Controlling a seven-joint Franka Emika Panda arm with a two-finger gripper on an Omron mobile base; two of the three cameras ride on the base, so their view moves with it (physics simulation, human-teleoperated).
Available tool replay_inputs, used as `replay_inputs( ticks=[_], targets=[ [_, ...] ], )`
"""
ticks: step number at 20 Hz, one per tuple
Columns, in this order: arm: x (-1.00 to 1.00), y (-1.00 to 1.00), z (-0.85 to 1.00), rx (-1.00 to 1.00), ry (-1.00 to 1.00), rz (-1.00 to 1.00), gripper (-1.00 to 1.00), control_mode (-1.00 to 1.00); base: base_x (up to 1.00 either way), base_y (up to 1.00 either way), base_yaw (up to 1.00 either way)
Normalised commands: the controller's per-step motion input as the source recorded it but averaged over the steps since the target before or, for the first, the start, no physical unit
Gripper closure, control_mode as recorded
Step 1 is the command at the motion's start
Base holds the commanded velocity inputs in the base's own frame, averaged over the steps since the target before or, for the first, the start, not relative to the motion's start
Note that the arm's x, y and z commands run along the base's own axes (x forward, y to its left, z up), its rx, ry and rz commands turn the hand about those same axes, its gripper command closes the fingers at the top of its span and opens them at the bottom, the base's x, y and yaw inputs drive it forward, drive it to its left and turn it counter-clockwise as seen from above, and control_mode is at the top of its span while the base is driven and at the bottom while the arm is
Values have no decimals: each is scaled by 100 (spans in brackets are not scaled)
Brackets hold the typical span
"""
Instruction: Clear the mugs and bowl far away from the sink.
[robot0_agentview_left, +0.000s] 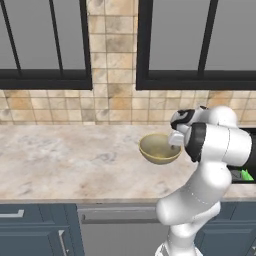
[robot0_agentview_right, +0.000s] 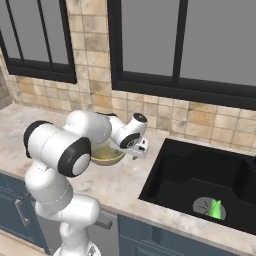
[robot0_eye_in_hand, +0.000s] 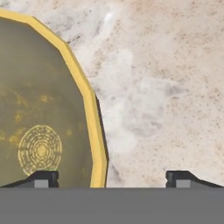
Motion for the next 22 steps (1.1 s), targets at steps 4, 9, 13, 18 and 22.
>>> replay_inputs(
  ticks=[4, 9, 13, 18, 22],
  targets=[
    [4, 3, -9, 0, 1, 0, 100, -100, 0, 0, 0],
    [0, 14, -9, 0, 0, 0, 100, -100, 0, 0, 0],
    [0, 18, -6, 0, 0, 0, 100, -100, 0, 0, 0],
    [-12, 3, 25, 4, 0, -2, 100, -100, 0, 0, 0],
    [-26, -4, 95, 12, 0, -12, 100, -100, 0, 0, 0]
  ],
)
